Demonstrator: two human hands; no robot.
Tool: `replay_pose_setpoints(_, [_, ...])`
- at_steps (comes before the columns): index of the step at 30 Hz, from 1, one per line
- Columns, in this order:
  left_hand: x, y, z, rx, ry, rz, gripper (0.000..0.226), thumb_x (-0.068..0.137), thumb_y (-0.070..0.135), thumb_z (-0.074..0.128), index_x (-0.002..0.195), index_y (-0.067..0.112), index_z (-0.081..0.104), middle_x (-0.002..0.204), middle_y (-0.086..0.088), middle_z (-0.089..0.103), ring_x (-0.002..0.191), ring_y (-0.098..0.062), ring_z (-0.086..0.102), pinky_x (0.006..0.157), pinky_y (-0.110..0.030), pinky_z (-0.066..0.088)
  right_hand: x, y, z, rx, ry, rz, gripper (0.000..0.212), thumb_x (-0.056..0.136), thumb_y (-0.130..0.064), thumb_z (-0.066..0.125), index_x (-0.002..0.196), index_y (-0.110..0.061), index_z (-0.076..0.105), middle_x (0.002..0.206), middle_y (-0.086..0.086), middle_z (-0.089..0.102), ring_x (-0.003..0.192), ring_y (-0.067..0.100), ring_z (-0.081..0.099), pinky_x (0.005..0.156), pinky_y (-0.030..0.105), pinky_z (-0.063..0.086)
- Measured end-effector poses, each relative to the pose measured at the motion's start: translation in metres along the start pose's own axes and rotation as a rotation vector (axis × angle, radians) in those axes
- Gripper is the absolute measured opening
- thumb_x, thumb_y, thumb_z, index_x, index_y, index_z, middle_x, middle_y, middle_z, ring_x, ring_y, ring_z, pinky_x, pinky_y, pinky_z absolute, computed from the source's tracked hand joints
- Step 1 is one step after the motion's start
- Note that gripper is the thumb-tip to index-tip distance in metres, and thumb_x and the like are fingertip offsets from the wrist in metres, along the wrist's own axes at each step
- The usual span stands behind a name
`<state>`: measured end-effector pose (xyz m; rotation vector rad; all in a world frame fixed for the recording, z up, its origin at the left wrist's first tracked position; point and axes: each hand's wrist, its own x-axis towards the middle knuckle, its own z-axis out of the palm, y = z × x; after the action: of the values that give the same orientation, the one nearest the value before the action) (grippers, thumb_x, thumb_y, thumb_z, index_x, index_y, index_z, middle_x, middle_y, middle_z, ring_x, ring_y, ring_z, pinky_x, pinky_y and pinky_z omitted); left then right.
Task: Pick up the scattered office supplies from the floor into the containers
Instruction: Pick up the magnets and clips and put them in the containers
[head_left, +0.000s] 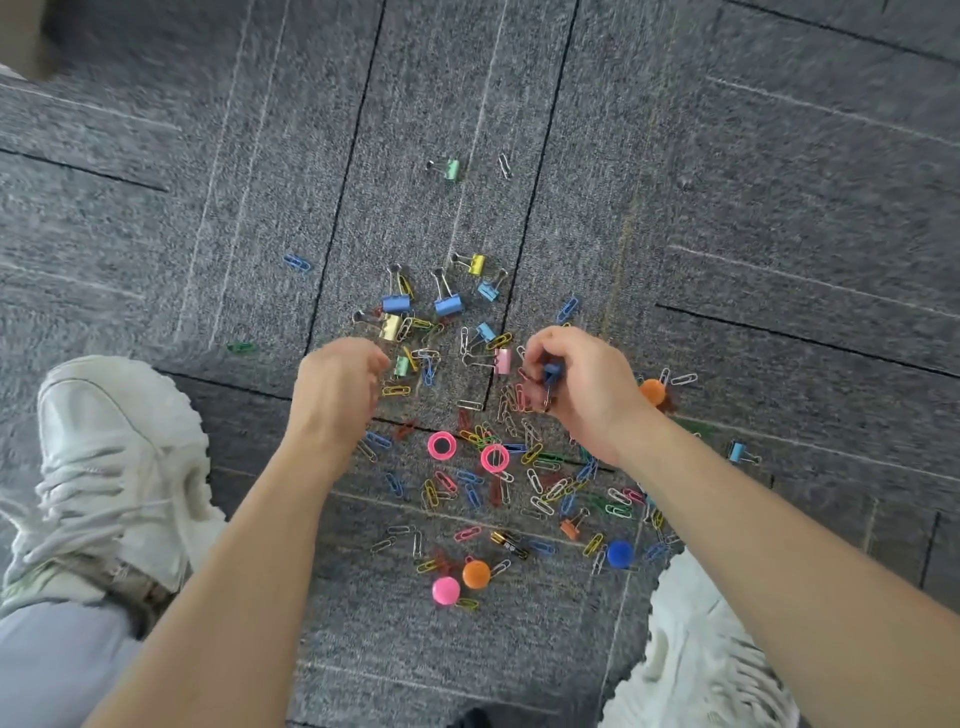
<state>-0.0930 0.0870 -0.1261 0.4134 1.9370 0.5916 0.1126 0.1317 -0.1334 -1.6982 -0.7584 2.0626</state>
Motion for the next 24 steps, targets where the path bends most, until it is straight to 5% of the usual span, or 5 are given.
replay_pose_setpoints(3, [0.013,-0.008,-0.006,0.547,0.045,0.170,0.011,0.089,0.033,0.063,0.090,0.022,0.060,0.074,0.004,0.061,0.060,-0.018,0.058,0.057,-0.030,0.050,0.018,0.006,0.010,-0.673,0.111,-0.214,0.019,0.092,-0.029,0.060,0.087,-0.011,0.062,0.065,-0.007,0.057,0.053,0.008,0.045,0.056,0.024,0.037])
replay_pose_setpoints(7, [0.022,-0.015,0.001,0.597,0.067,0.210,0.030,0.083,0.046,0.075,0.096,0.021,0.064,0.079,0.008,0.058,0.072,-0.011,0.058,0.062,-0.029,0.049,0.042,0.004,0.020,-1.211,0.178,-0.373,0.025,0.091,-0.043,0.067,0.105,-0.024,0.059,0.088,-0.005,0.050,0.071,0.016,0.053,0.066,0.033,0.046])
replay_pose_setpoints(13, [0.032,-0.014,0.016,0.567,0.103,0.232,0.020,0.084,0.035,0.076,0.092,0.019,0.068,0.087,0.001,0.065,0.082,-0.018,0.059,0.069,-0.028,0.044,0.057,-0.007,0.026,-1.212,0.172,-0.340,0.019,0.087,-0.031,0.073,0.081,-0.024,0.057,0.091,-0.001,0.051,0.074,0.020,0.056,0.070,0.038,0.052])
replay_pose_setpoints(18, [0.029,-0.014,0.016,0.640,0.085,0.322,0.020,0.086,0.033,0.074,0.102,0.021,0.068,0.094,-0.004,0.067,0.085,-0.023,0.061,0.073,-0.037,0.053,0.058,-0.010,0.026,-1.189,0.125,-0.367,0.021,0.087,-0.026,0.074,0.101,-0.024,0.058,0.092,-0.003,0.051,0.079,0.020,0.053,0.070,0.035,0.046])
replay_pose_setpoints(24, [0.031,-0.013,0.014,0.645,0.039,0.421,0.020,0.088,0.036,0.071,0.090,0.017,0.067,0.091,-0.006,0.065,0.082,-0.024,0.060,0.071,-0.035,0.051,0.056,-0.022,0.019,-1.260,0.067,-0.301,0.018,0.091,-0.029,0.068,0.085,-0.023,0.053,0.094,-0.002,0.050,0.078,0.018,0.053,0.066,0.033,0.043])
